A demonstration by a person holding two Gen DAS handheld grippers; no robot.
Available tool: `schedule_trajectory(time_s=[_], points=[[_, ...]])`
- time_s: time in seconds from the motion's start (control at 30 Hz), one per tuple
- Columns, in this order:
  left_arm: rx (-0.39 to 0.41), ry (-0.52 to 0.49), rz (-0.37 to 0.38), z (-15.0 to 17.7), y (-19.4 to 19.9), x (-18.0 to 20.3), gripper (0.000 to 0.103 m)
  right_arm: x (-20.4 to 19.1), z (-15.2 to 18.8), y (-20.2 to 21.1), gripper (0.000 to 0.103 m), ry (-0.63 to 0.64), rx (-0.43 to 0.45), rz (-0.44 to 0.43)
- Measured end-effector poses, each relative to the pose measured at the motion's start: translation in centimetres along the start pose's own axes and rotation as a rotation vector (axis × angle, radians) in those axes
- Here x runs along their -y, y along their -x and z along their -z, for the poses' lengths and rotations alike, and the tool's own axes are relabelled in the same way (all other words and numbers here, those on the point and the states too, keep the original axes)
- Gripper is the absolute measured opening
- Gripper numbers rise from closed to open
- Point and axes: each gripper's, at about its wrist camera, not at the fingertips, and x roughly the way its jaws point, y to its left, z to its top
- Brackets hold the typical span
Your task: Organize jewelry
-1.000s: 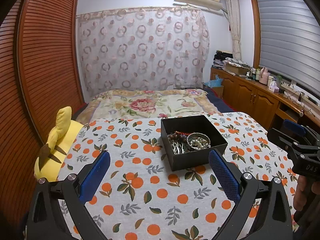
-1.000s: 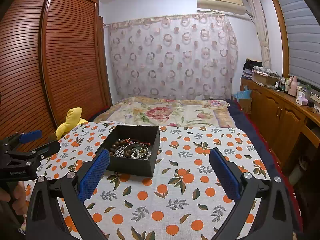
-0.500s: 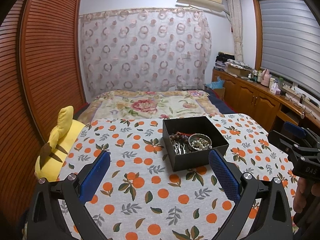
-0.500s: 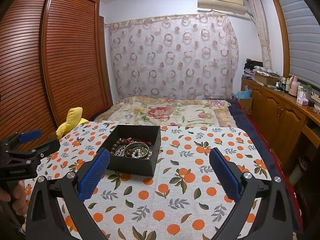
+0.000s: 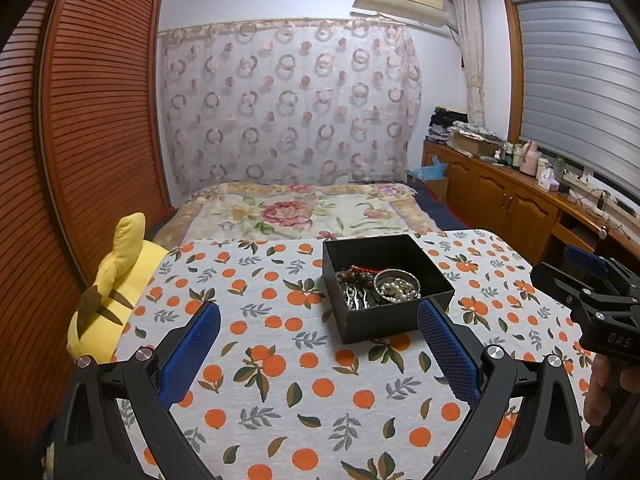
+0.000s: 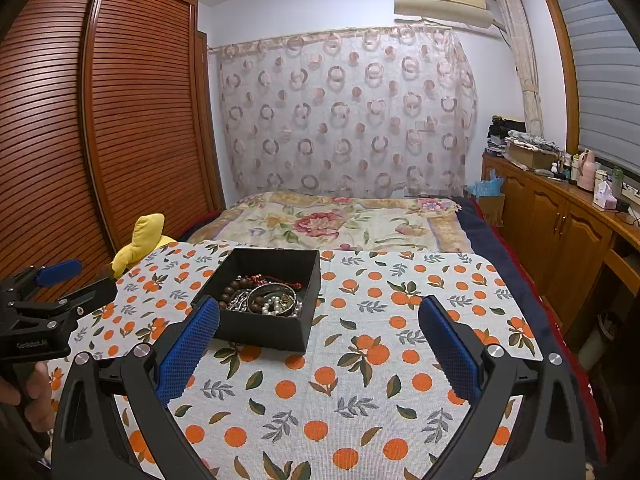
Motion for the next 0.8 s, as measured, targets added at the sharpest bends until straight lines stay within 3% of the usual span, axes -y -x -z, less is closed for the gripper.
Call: schedule_trajectory(time_s=[0.8], points=[[0.007,-0.001,-0.001,-0.14,0.06,0.52,0.095,-0.05,0.00,0.01,0.101,-0.001,0.001,-0.002]])
